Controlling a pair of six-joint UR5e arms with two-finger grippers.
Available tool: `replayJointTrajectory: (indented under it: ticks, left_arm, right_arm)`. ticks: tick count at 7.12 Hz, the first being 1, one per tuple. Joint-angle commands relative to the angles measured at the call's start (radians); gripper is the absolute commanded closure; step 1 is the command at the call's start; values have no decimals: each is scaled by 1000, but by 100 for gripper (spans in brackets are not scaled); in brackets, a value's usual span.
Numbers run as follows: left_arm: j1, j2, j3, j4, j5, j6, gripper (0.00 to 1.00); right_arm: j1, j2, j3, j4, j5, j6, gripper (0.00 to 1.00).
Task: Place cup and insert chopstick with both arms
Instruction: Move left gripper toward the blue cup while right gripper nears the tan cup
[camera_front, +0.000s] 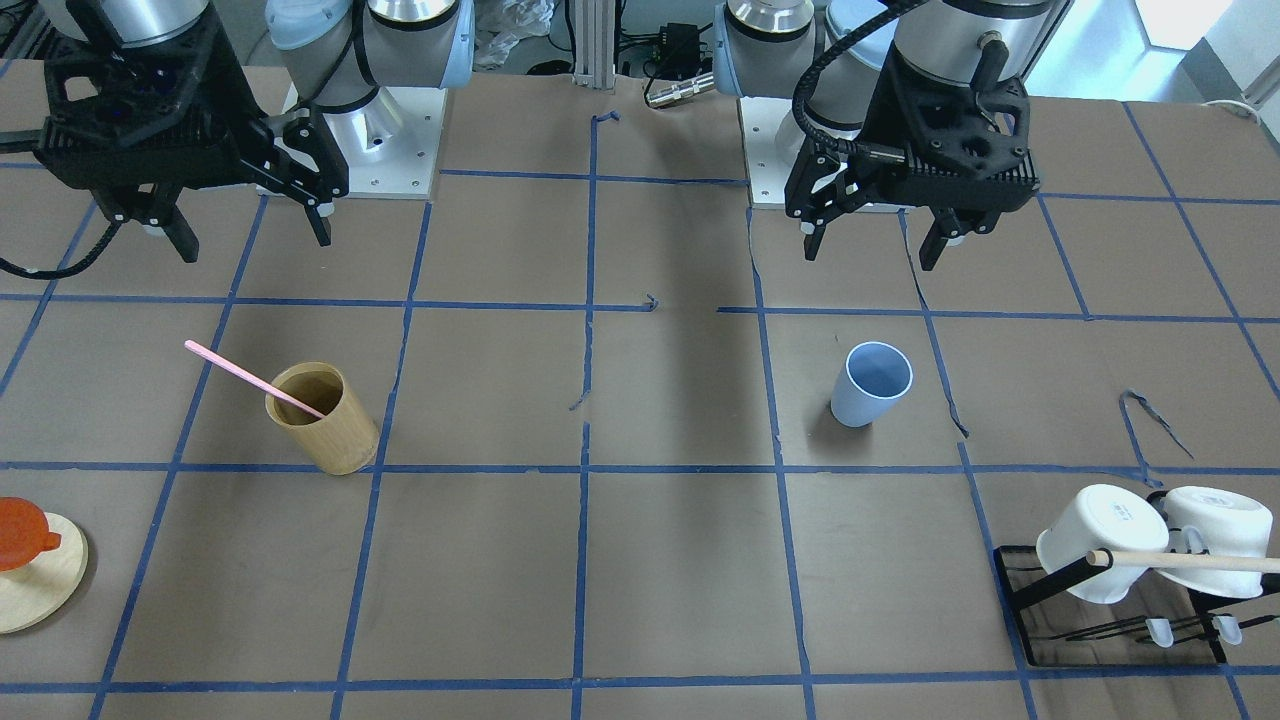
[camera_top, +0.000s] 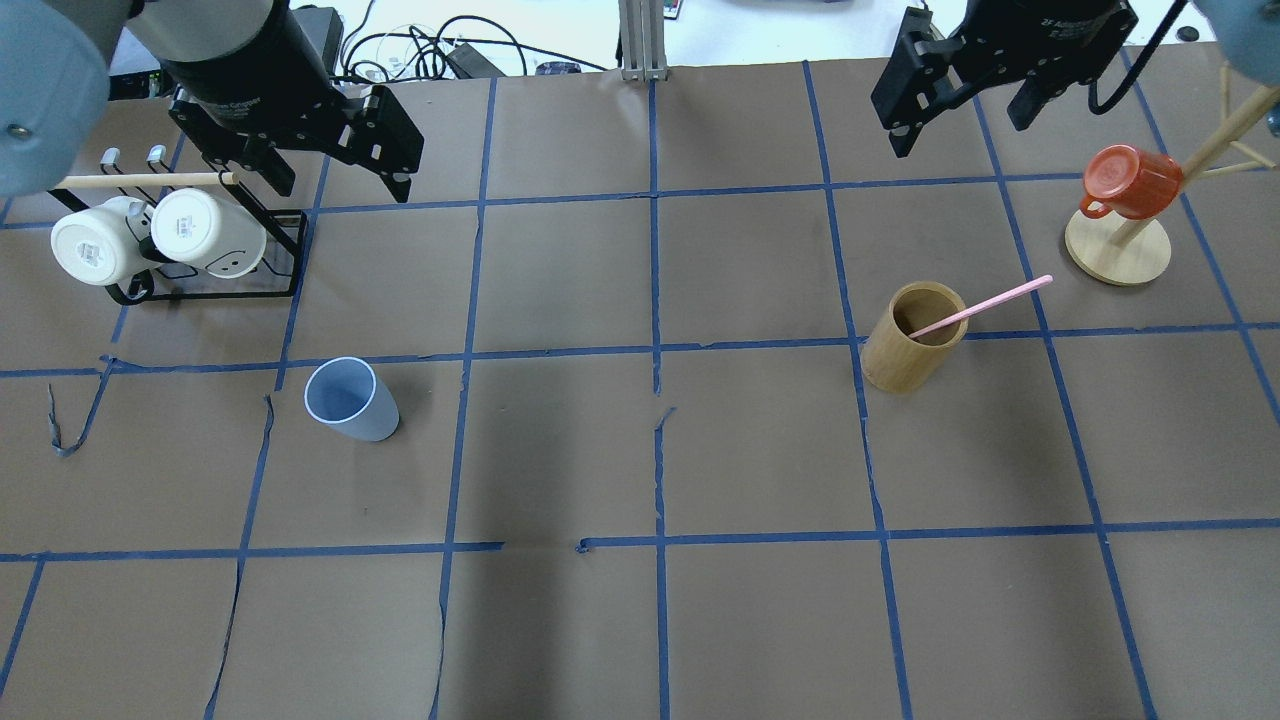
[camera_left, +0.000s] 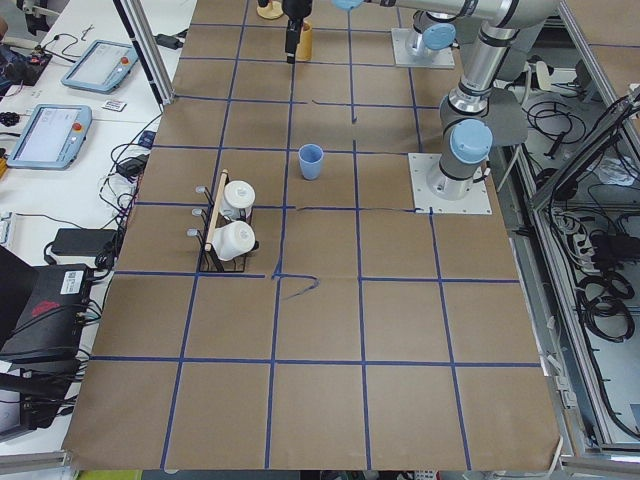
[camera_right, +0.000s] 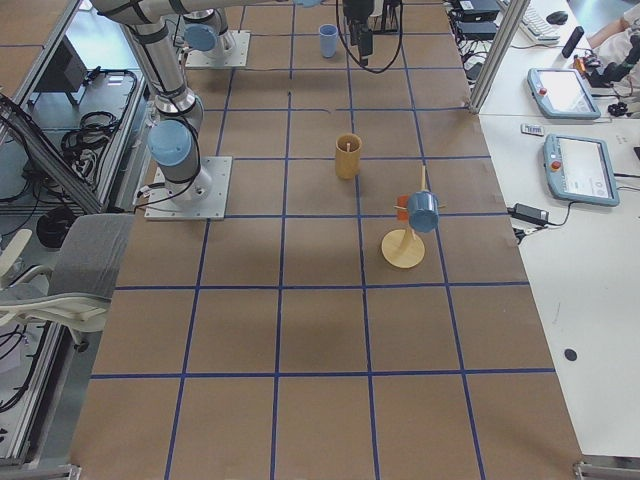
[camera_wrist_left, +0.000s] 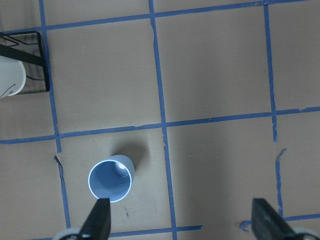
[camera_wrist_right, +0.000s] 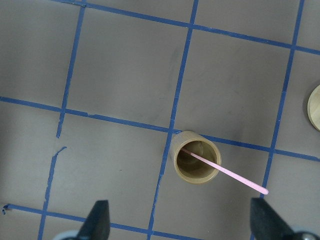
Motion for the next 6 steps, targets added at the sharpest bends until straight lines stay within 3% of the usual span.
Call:
replayJointTrajectory:
  ticks: [1,6]
  left_arm:
    - [0,1,0,-1,1,0,0]
    - [2,8,-2,-1,-1,2,0]
  right_arm:
    - [0,1,0,-5,11,-2,0]
    - [-2,1,6,1,6,-1,0]
